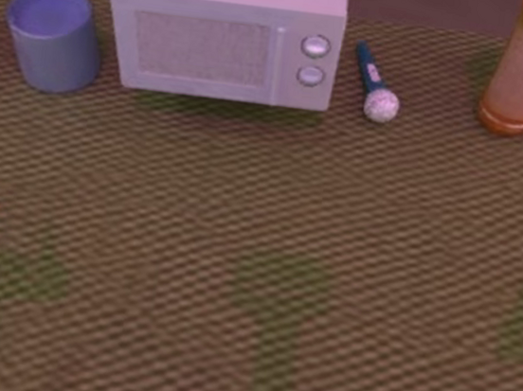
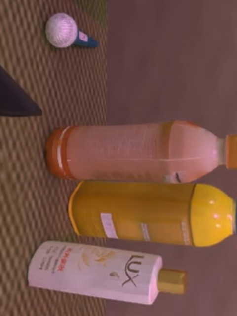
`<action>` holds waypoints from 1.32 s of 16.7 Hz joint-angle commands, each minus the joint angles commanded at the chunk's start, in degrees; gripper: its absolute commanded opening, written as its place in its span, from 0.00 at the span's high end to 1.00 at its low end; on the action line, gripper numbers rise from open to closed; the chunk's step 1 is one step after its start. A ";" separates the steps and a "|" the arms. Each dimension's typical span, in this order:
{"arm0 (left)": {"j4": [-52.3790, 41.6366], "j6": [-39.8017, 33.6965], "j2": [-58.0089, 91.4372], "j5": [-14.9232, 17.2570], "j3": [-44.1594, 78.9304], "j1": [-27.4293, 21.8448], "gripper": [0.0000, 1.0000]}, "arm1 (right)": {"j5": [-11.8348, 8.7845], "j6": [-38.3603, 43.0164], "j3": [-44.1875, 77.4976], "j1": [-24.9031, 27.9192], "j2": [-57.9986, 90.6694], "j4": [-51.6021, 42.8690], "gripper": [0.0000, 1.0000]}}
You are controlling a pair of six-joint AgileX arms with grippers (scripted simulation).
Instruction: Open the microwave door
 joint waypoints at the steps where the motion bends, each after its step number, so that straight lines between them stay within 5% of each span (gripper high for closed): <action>1: 0.00 0.00 0.00 0.00 0.00 0.00 0.00 | 0.00 0.00 0.00 0.00 0.00 0.00 0.00; 9: -11.12 -3.38 16.34 -2.58 16.06 -4.93 0.00 | 0.00 0.00 0.00 0.00 0.00 0.00 0.00; 22: -48.76 -22.72 88.72 -11.63 98.11 -24.80 0.00 | 0.00 0.00 0.00 0.00 0.00 0.00 0.00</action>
